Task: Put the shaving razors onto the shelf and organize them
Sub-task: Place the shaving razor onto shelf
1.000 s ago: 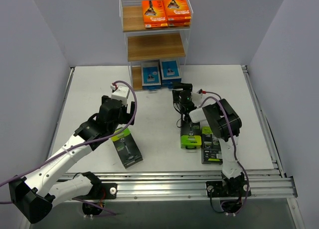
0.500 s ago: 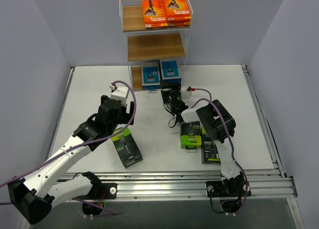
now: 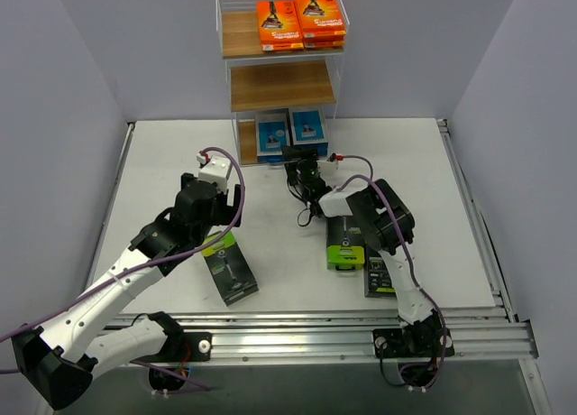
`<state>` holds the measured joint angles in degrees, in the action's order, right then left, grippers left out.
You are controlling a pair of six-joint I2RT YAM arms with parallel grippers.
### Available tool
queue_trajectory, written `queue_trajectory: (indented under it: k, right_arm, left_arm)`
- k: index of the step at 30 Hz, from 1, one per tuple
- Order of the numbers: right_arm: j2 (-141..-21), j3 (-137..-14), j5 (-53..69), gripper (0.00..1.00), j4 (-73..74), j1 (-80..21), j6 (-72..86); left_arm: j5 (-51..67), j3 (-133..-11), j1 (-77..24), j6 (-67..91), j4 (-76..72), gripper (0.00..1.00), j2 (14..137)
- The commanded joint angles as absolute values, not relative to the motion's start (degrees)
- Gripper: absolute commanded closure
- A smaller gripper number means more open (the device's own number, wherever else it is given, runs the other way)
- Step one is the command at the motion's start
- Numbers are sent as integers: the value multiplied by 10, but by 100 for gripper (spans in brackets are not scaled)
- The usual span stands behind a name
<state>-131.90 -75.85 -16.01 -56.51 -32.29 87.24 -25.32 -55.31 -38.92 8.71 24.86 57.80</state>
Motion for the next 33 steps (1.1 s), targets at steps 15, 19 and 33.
queue_trajectory:
  k: [15, 19, 33]
  right_arm:
    - [-1366, -866, -195, 35, -521, -313, 845]
    - [-1368, -874, -199, 35, -513, -310, 847]
    - [-1357, -866, -188, 35, -512, -301, 837]
  left_arm:
    - [-249, -569, -391, 83, 229, 5, 565]
    - [-249, -569, -391, 83, 229, 5, 566]
    - [-250, -567, -391, 79, 229, 5, 571]
